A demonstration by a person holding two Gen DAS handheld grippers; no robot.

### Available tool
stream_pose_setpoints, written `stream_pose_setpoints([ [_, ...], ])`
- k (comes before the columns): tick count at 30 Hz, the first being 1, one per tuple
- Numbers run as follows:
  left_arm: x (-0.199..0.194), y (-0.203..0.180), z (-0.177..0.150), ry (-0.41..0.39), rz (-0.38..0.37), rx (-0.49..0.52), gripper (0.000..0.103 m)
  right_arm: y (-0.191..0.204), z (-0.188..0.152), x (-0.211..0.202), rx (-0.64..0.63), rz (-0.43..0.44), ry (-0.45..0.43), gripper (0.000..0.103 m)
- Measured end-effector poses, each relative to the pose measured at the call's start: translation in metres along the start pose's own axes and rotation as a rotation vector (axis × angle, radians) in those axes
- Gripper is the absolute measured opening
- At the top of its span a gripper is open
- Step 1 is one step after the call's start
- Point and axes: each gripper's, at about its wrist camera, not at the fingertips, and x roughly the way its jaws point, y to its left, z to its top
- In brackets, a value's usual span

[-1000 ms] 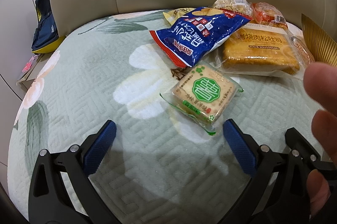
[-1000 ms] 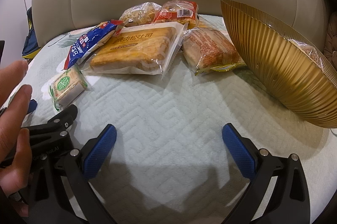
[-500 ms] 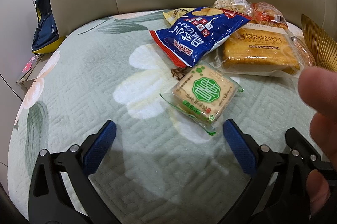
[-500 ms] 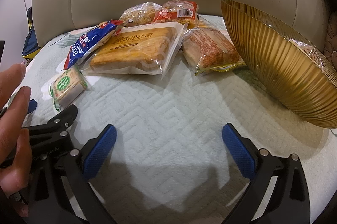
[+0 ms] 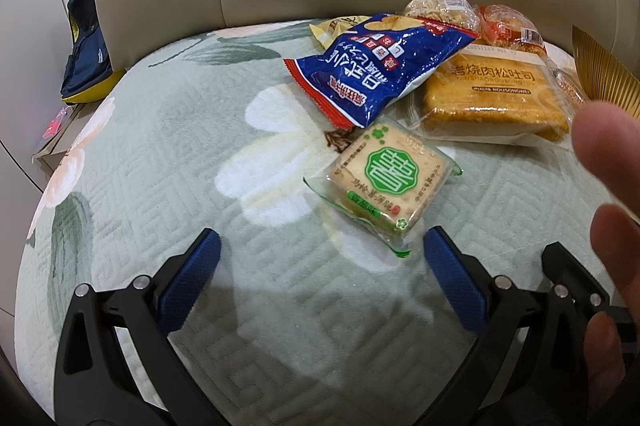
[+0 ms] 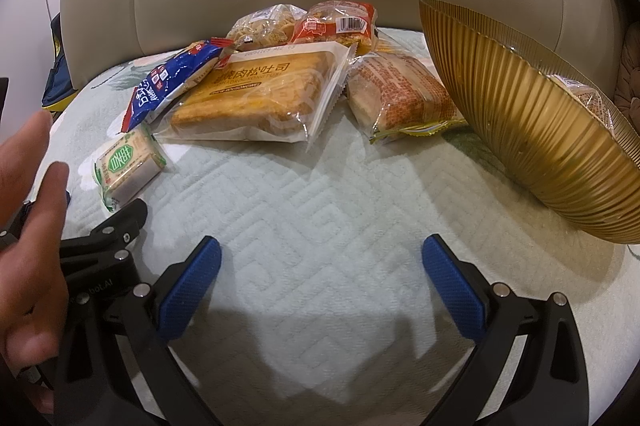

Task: Organize snacks

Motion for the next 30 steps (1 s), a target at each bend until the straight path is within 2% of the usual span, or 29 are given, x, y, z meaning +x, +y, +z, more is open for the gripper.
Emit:
stream_pose_setpoints([
  [30, 0.0005, -0.0011, 0.0012, -0.005, 0.000, 0.001, 0.100, -0.0029, -0.0003, -0.0016, 0.014, 0.018, 0.000, 0.098],
])
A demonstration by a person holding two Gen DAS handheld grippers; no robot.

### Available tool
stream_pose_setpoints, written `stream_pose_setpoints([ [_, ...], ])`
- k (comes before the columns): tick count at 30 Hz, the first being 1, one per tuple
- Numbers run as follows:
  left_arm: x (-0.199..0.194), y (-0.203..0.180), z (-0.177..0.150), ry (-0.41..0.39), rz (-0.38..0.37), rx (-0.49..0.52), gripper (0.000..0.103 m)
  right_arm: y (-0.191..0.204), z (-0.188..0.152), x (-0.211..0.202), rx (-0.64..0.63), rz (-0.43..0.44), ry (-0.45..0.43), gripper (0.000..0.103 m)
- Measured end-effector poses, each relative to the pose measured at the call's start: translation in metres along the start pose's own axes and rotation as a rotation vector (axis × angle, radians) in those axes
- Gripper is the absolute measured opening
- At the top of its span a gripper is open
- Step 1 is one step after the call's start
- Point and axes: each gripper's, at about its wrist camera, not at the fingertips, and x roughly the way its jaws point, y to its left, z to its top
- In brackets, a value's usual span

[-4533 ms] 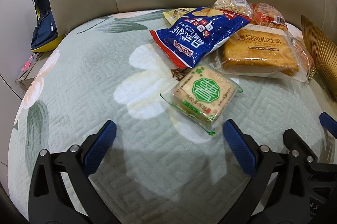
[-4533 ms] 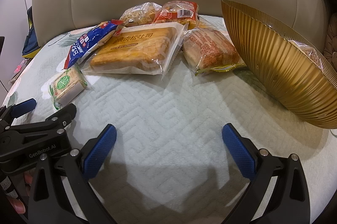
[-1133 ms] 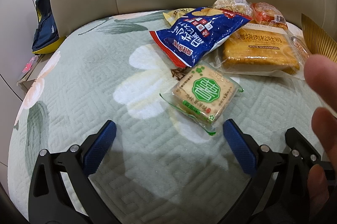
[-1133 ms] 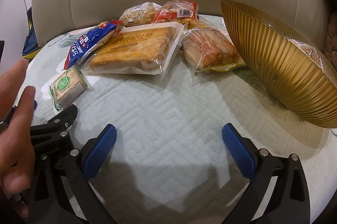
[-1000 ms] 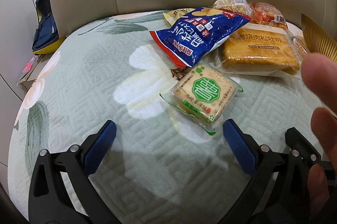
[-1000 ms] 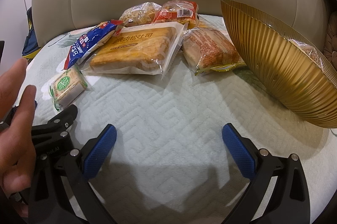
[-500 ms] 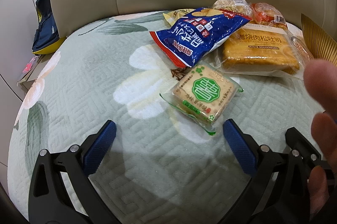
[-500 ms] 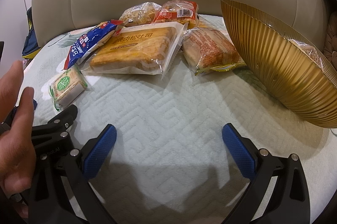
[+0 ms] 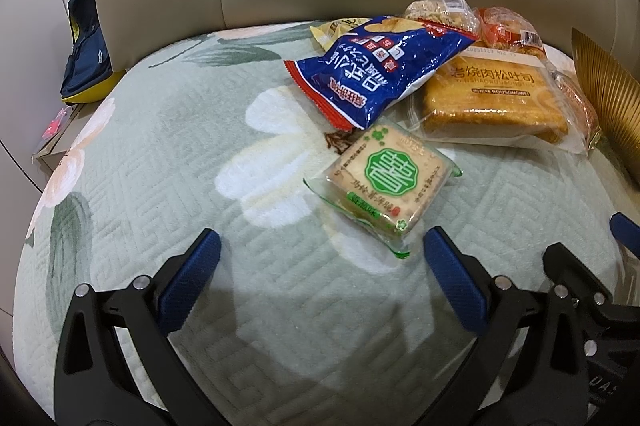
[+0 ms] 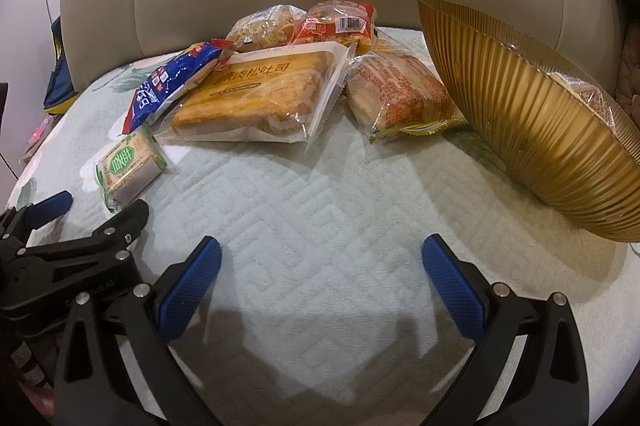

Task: Organize snacks
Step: 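Grasp the blue chip bag with the left gripper while the right gripper grasps a bread loaf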

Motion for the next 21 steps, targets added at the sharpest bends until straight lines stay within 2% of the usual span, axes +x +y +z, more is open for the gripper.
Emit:
stream_pose_setpoints([
  [4, 0.000, 0.003, 0.004, 0.022, -0.019, -0.003, 0.100, 0.003, 0.000, 0.001, -0.012, -0.017, 0.001, 0.098],
  [6, -0.002, 0.012, 0.011, 0.059, -0.072, -0.016, 0.100, 0.003, 0.000, 0.002, -0.013, -0.019, -0.001, 0.098],
  [9, -0.009, 0.040, 0.027, 0.088, -0.163, -0.117, 0.100, 0.004, 0.002, 0.004, -0.016, -0.030, 0.011, 0.098],
  [11, -0.008, 0.057, 0.049, 0.096, -0.216, -0.163, 0.100, 0.005, 0.005, 0.006, -0.007, -0.036, 0.014, 0.098],
  [13, -0.004, 0.063, 0.070, 0.105, -0.244, -0.155, 0.100, 0.009, 0.013, 0.010, 0.074, -0.089, 0.059, 0.098],
  [15, 0.007, 0.057, 0.093, 0.163, -0.295, -0.071, 0.100, 0.014, 0.025, 0.014, 0.133, -0.140, 0.154, 0.098],
  [17, 0.019, 0.040, 0.111, 0.217, -0.269, 0.097, 0.100, 0.015, 0.036, 0.014, 0.147, -0.105, 0.216, 0.098],
  [18, 0.023, 0.032, 0.117, 0.224, -0.251, 0.164, 0.100, 0.014, 0.045, 0.008, 0.176, -0.058, 0.186, 0.095],
  [19, 0.028, 0.024, 0.123, 0.236, -0.240, 0.221, 0.100, 0.015, 0.053, 0.000, 0.188, -0.050, 0.126, 0.095],
  [20, 0.036, 0.015, 0.131, 0.256, -0.244, 0.275, 0.100, 0.015, 0.058, -0.003, 0.188, -0.046, 0.101, 0.095],
  [21, 0.040, 0.010, 0.138, 0.265, -0.255, 0.300, 0.100, 0.015, 0.068, -0.002, 0.190, -0.002, 0.083, 0.095],
])
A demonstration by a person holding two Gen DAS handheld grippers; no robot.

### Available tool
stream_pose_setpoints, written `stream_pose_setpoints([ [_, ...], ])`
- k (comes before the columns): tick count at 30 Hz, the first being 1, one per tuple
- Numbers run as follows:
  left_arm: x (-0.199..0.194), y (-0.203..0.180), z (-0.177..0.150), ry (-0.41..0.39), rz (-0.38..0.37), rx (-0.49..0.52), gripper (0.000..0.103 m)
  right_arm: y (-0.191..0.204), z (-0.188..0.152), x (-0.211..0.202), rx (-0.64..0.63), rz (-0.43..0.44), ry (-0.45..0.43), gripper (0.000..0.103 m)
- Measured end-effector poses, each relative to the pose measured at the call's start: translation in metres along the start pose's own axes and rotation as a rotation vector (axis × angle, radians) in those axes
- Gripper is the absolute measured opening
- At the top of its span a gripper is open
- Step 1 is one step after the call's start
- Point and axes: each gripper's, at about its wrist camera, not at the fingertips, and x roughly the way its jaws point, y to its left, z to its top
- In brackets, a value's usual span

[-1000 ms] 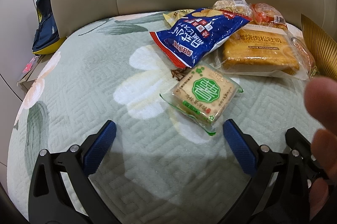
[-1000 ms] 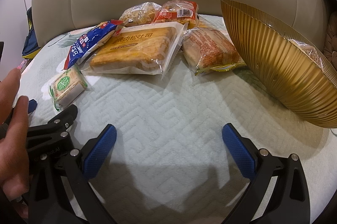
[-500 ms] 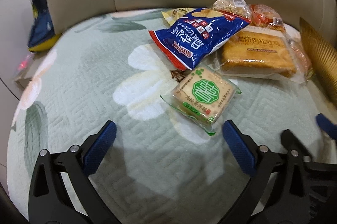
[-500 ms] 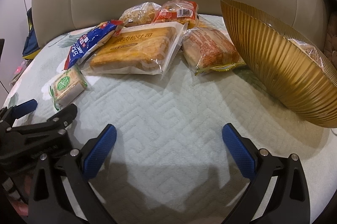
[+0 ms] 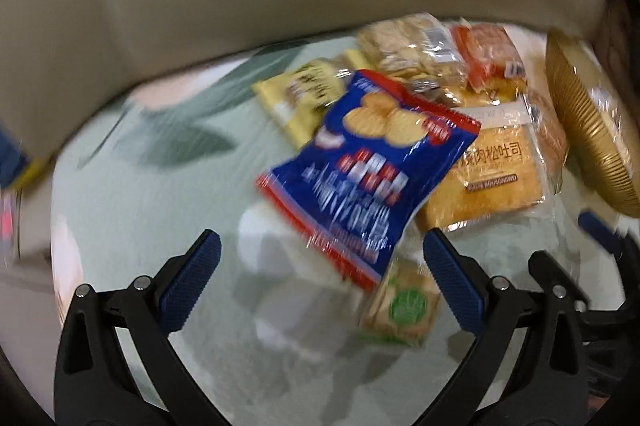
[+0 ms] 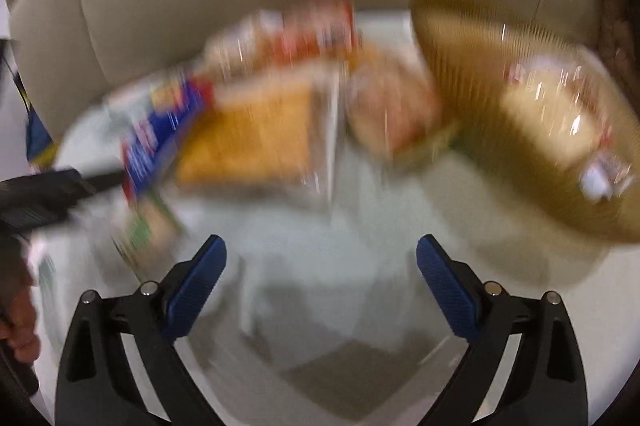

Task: Organize snacks
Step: 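Grasp the blue chip bag with the left gripper while the right gripper grasps a bread loaf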

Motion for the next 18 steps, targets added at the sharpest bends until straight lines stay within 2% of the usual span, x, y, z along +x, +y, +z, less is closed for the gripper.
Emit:
stream_pose_setpoints([
  [2, 0.006, -0.002, 0.018, 0.009, -0.032, 0.031, 0.100, 0.001, 0.012, 0.009, 0.005, 0.063, 0.038, 0.096],
  [3, 0.016, -0.006, 0.028, 0.040, -0.050, 0.054, 0.100, -0.002, 0.020, 0.018, 0.024, 0.090, 0.072, 0.096],
  [5, 0.038, -0.014, 0.040, 0.117, -0.034, 0.109, 0.100, -0.013, 0.021, 0.026, 0.093, 0.118, 0.090, 0.096],
  [6, 0.042, -0.015, 0.046, 0.105, -0.052, 0.117, 0.100, -0.024, 0.016, 0.033, 0.186, 0.151, 0.100, 0.096],
  [7, 0.041, -0.012, 0.051, 0.087, -0.069, 0.096, 0.100, -0.029, 0.014, 0.039, 0.225, 0.172, 0.110, 0.096],
  [8, 0.041, -0.007, 0.056, 0.074, -0.083, 0.054, 0.097, -0.032, 0.012, 0.045, 0.244, 0.189, 0.106, 0.098],
  [9, 0.039, 0.001, 0.059, 0.057, -0.149, -0.018, 0.079, -0.033, 0.013, 0.045, 0.233, 0.198, 0.080, 0.098],
  [10, 0.038, 0.005, 0.061, 0.044, -0.167, -0.053, 0.071, -0.033, 0.016, 0.045, 0.217, 0.213, 0.063, 0.098],
  [11, 0.034, 0.009, 0.060, 0.017, -0.190, -0.083, 0.069, -0.034, 0.020, 0.047, 0.205, 0.245, 0.064, 0.098],
  [12, 0.032, 0.011, 0.059, 0.003, -0.193, -0.092, 0.064, -0.036, 0.023, 0.048, 0.217, 0.269, 0.058, 0.094],
  [14, 0.024, 0.016, 0.052, -0.032, -0.186, -0.127, 0.062, -0.043, 0.028, 0.058, 0.285, 0.341, 0.061, 0.066],
  [15, 0.017, 0.020, 0.046, -0.047, -0.177, -0.146, 0.062, -0.046, 0.032, 0.065, 0.299, 0.350, 0.077, 0.044],
  [18, -0.001, 0.029, 0.021, -0.073, -0.130, -0.193, 0.061, -0.051, 0.031, 0.068, 0.319, 0.374, 0.083, 0.043],
])
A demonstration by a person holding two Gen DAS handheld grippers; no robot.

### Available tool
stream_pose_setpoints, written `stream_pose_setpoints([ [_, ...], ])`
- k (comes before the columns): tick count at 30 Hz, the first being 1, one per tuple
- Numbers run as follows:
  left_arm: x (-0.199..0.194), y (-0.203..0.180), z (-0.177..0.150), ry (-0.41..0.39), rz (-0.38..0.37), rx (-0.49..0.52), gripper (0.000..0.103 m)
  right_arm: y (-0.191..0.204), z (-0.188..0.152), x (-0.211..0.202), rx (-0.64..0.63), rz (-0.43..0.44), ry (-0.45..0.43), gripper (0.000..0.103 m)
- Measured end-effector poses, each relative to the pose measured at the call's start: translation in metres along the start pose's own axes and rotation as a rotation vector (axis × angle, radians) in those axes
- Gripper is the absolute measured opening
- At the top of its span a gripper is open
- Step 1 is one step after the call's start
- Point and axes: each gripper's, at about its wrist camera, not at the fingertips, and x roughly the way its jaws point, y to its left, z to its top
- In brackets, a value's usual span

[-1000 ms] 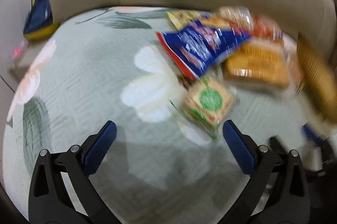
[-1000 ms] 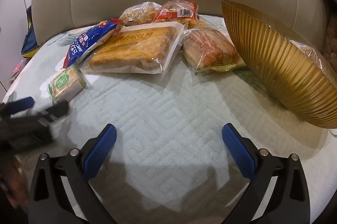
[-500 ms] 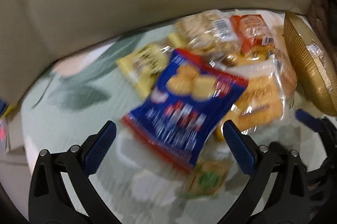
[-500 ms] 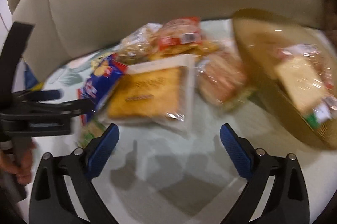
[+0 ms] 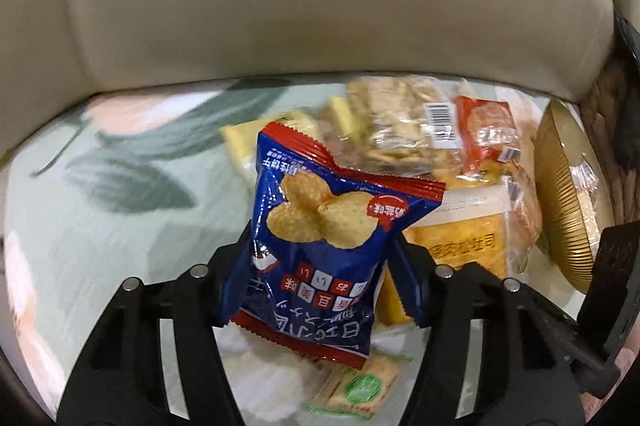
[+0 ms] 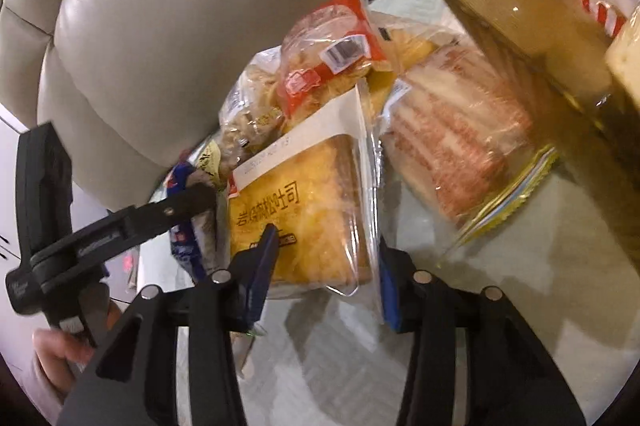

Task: Organize snacks
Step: 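Grasp the blue chip bag with the left gripper while the right gripper grasps a bread loaf, then carry the blue chip bag and bread loaf into the gold bowl, release both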

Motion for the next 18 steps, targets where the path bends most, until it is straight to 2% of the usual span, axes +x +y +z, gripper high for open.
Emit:
stream_pose_setpoints([
  [3, -0.008, 0.020, -0.001, -0.001, 0.054, -0.034, 0.061, -0.003, 0.002, -0.006, 0.011, 0.042, -0.023, 0.031],
  [7, -0.029, 0.019, -0.016, -0.029, 0.100, -0.009, 0.061, -0.005, 0.000, -0.020, 0.010, 0.087, -0.038, 0.022],
  [10, -0.040, 0.010, -0.019, -0.052, 0.142, -0.006, 0.061, -0.003, -0.003, -0.033, 0.009, 0.129, -0.056, 0.019],
  [14, -0.065, 0.010, -0.025, -0.090, 0.169, -0.050, 0.061, 0.034, -0.011, -0.053, -0.097, 0.142, -0.105, 0.019],
  [15, -0.074, 0.011, -0.025, -0.101, 0.193, -0.066, 0.061, 0.043, -0.011, -0.080, -0.109, 0.154, -0.119, 0.019],
  [17, -0.093, 0.007, -0.024, -0.132, 0.226, -0.075, 0.061, 0.057, -0.008, -0.102, -0.134, 0.192, -0.166, 0.018],
  [18, -0.101, 0.003, -0.021, -0.148, 0.219, -0.078, 0.061, 0.060, -0.006, -0.106, -0.136, 0.199, -0.179, 0.018],
])
